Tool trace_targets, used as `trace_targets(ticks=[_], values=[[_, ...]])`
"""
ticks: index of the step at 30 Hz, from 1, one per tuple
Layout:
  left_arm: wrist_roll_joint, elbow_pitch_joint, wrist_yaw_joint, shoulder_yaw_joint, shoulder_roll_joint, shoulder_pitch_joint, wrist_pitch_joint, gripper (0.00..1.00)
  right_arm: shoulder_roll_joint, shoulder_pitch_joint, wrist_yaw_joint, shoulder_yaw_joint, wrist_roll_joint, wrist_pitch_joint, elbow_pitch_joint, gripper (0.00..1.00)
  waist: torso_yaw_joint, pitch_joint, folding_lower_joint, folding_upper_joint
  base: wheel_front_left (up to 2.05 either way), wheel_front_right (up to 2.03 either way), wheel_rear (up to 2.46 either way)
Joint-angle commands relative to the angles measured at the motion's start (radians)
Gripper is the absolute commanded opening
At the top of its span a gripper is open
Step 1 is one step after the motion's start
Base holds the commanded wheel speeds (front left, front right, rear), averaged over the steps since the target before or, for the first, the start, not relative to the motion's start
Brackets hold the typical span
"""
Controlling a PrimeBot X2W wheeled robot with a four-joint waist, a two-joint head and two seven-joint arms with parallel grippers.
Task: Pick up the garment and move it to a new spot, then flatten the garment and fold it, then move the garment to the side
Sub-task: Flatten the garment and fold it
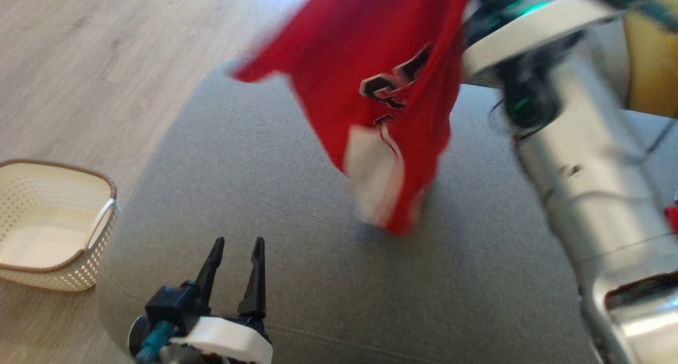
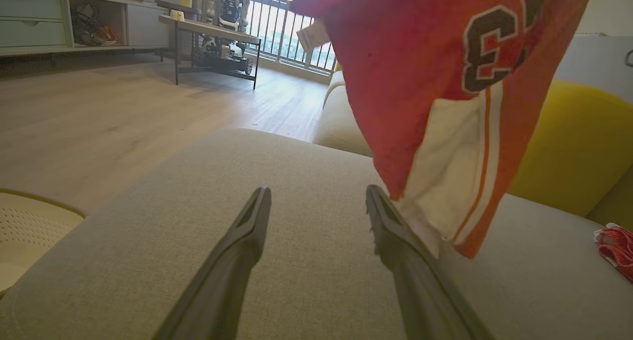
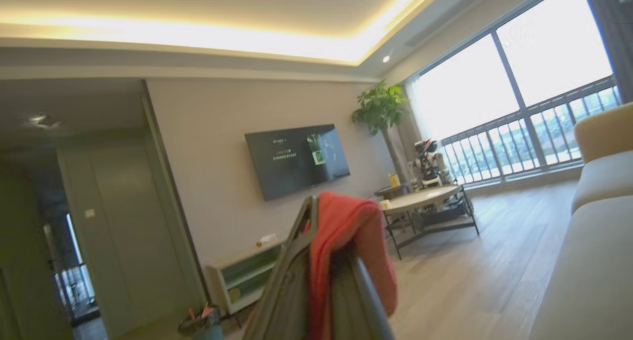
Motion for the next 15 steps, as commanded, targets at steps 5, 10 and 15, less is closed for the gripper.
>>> trace_targets(ticks=[5,10,15], values=[[-0.001,-0.053,-0.002,0.039,-0.005,-0.027,-0.012,1.00,0.009,0.069,0.000,-0.262,-0.141,-0.010,0.033,0.00,-0.026,0.029,0.0001,0.0000,0.00,0.00,0.00],[-0.006,-0.059,0.006,0.028,-0.005,-0.036,-0.012,1.00,-0.002,0.239,0.000,-0.550,-0.346,-0.010,0.130,0.00,-0.056,0.061,0.0001,0.0000,0.00,0.00,0.00],[-0.011,-0.056,0.013,0.023,-0.005,-0.058,-0.012,1.00,0.002,0.351,0.000,-0.805,-0.531,-0.010,0.196,0.00,-0.101,0.086,0.0001,0.0000,0.00,0.00,0.00]])
